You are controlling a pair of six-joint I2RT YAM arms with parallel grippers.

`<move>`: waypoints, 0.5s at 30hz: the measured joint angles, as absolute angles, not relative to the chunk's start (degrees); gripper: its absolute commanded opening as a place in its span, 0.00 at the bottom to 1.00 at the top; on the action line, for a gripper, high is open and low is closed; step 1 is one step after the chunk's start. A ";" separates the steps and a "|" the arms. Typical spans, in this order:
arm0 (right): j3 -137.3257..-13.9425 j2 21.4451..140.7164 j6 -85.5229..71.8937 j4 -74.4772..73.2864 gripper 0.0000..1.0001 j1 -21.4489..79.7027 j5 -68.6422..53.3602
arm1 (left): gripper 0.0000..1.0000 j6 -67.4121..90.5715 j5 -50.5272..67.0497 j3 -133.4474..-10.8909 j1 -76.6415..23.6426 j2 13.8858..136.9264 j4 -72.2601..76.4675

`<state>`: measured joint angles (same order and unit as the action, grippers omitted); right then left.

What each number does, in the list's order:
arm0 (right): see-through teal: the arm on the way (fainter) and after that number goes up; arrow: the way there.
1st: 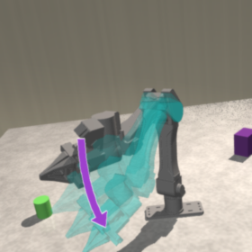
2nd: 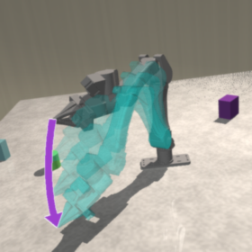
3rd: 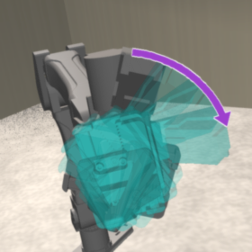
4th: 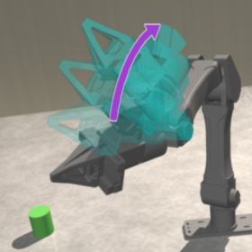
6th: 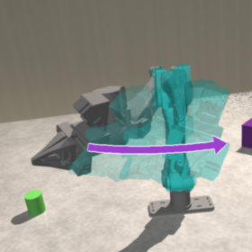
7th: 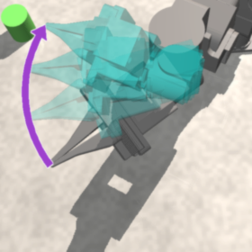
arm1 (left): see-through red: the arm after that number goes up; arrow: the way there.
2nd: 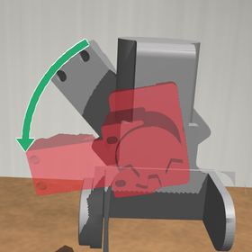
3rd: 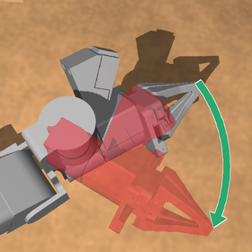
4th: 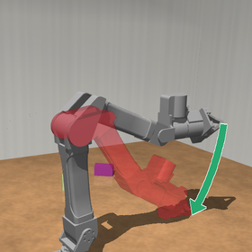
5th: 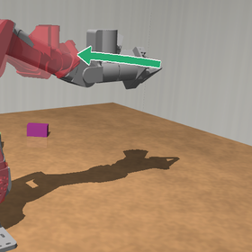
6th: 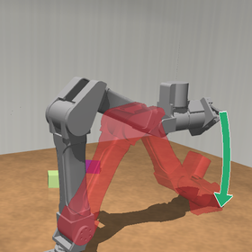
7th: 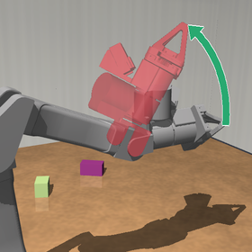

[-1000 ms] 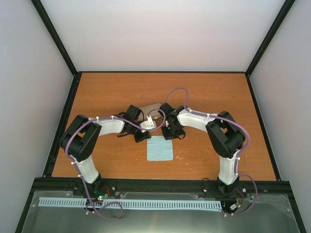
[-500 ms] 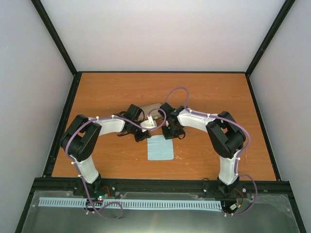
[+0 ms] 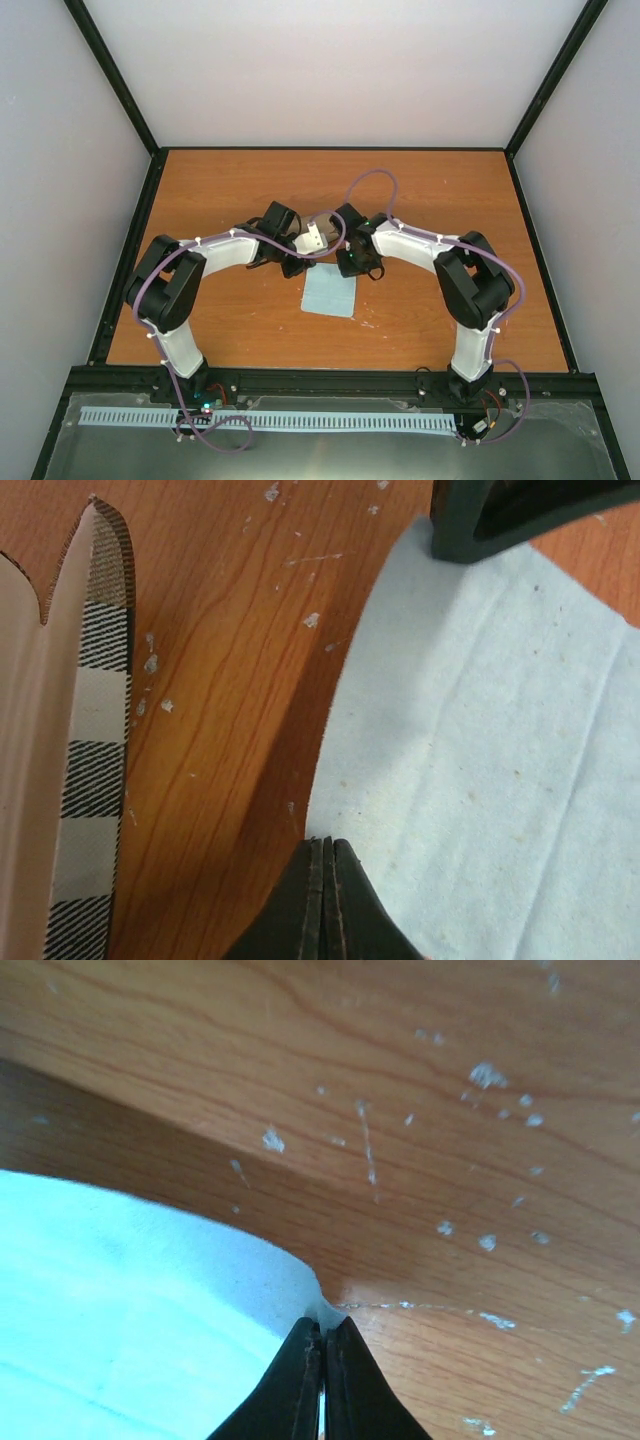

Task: Organize the sunglasses
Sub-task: Fold the glasses cleaning cloth at the center of the board.

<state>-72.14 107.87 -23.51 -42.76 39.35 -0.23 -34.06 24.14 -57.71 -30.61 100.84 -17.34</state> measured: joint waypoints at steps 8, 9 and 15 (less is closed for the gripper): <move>-70.13 101.49 -23.38 -39.29 0.03 39.18 0.86 | 0.01 -34.11 23.62 -57.71 -30.61 100.90 -17.34; -69.76 101.12 -23.38 -39.05 0.03 39.18 0.84 | 0.01 -34.11 23.59 -57.71 -30.61 100.90 -17.32; -66.94 100.86 -23.35 -38.06 0.03 39.18 0.32 | 0.01 -34.06 23.57 -57.71 -30.63 100.88 -17.15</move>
<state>-66.94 100.86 -23.35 -38.06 39.18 0.32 -34.06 23.57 -57.71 -30.63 100.88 -17.15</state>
